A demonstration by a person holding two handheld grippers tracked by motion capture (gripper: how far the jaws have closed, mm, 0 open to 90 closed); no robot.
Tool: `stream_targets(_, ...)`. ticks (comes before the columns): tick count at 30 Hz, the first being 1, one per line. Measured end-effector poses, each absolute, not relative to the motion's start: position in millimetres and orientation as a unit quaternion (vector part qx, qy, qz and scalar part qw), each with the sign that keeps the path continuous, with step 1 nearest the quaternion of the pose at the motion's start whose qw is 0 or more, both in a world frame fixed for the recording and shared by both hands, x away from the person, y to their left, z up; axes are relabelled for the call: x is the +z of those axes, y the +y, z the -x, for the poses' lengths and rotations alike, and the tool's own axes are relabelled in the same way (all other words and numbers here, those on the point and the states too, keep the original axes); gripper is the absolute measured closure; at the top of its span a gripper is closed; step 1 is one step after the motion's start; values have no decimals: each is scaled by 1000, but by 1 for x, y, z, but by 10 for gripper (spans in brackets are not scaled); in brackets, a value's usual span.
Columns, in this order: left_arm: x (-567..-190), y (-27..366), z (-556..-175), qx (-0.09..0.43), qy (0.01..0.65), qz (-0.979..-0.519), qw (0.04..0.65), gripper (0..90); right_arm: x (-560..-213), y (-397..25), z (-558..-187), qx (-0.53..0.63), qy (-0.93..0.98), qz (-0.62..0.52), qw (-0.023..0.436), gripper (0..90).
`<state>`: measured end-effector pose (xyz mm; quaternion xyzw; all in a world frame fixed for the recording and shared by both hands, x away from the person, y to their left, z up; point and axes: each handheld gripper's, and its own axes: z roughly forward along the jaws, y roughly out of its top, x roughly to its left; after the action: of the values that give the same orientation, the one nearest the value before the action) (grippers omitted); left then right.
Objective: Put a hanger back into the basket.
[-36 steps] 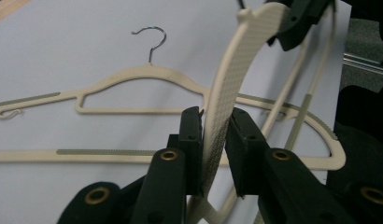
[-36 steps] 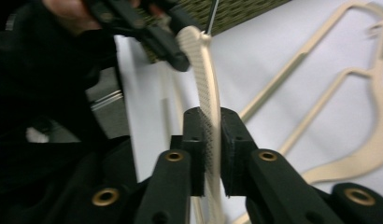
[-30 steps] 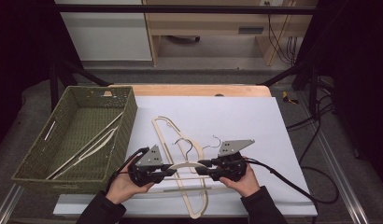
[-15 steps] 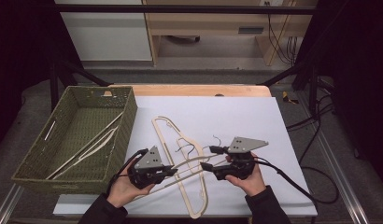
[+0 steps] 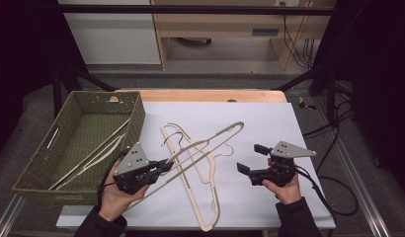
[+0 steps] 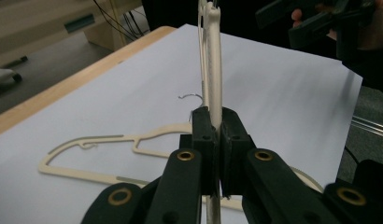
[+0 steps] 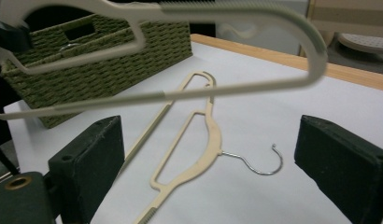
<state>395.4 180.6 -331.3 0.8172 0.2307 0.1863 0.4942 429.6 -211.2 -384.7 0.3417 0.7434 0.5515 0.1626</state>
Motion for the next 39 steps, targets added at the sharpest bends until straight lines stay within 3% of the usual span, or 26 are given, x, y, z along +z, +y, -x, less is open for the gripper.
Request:
stream_targets(12, -280, 209, -392, 242, 224, -807, 490, 865, -385, -222, -430, 544, 737, -360, 177, 57)
stream_targets(21, -253, 248, -413, 261, 254, -798, 481, 865, -385, -223, -430, 537, 737, -366, 186, 38)
stream_targets(39, -269, 328, -449, 285, 311, -784, 456, 864, -384, -225, -430, 536, 736, -368, 190, 33)
